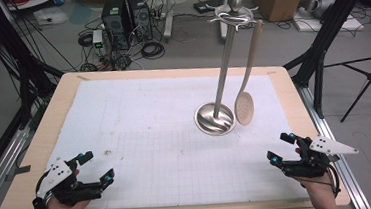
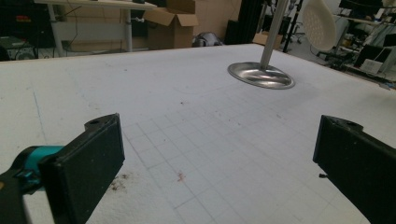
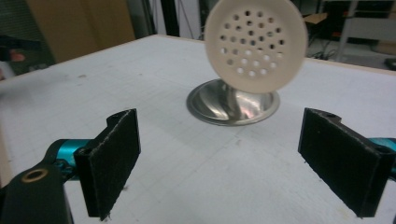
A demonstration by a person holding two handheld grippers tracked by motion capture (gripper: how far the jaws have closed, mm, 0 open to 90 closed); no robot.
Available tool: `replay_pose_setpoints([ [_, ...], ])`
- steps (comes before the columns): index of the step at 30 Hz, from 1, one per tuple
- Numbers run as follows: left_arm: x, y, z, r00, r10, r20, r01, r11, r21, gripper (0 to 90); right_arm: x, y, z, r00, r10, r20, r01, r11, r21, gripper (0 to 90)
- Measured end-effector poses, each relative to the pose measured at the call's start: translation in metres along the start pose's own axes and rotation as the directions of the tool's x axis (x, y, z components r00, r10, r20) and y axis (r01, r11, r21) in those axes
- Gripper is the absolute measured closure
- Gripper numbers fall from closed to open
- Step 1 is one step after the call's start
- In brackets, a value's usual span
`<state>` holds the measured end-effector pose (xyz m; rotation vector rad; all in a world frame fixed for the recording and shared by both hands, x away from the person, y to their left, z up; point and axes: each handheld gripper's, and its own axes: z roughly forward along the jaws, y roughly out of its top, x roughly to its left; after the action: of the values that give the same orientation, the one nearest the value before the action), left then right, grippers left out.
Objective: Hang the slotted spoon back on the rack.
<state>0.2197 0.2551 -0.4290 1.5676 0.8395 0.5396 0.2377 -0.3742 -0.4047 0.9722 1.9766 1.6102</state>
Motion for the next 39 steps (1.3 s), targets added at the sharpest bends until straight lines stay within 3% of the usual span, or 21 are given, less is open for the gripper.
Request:
replay_pose_setpoints([
  [10,-0.001,-0.001,0.001,1.0000,0.004,0.002,-0.004,0.9999,0.010,2.3,-0.005,-0.010,-0.009,0.9995,0.017,0.026,-0.017,1.000,-0.014,12.0],
  [27,-0.001,-0.001,0.000,1.0000,0.005,0.001,-0.005,0.9999,0.013,2.4,-0.007,-0.028,-0.017,0.9988,0.038,0.032,-0.038,0.999,-0.022,12.0],
  [39,0.000,-0.002,0.000,1.0000,0.005,-0.003,-0.005,0.9999,0.016,2.3,-0.011,-0.034,-0.027,0.9957,0.051,0.078,-0.049,0.998,-0.028,12.0],
])
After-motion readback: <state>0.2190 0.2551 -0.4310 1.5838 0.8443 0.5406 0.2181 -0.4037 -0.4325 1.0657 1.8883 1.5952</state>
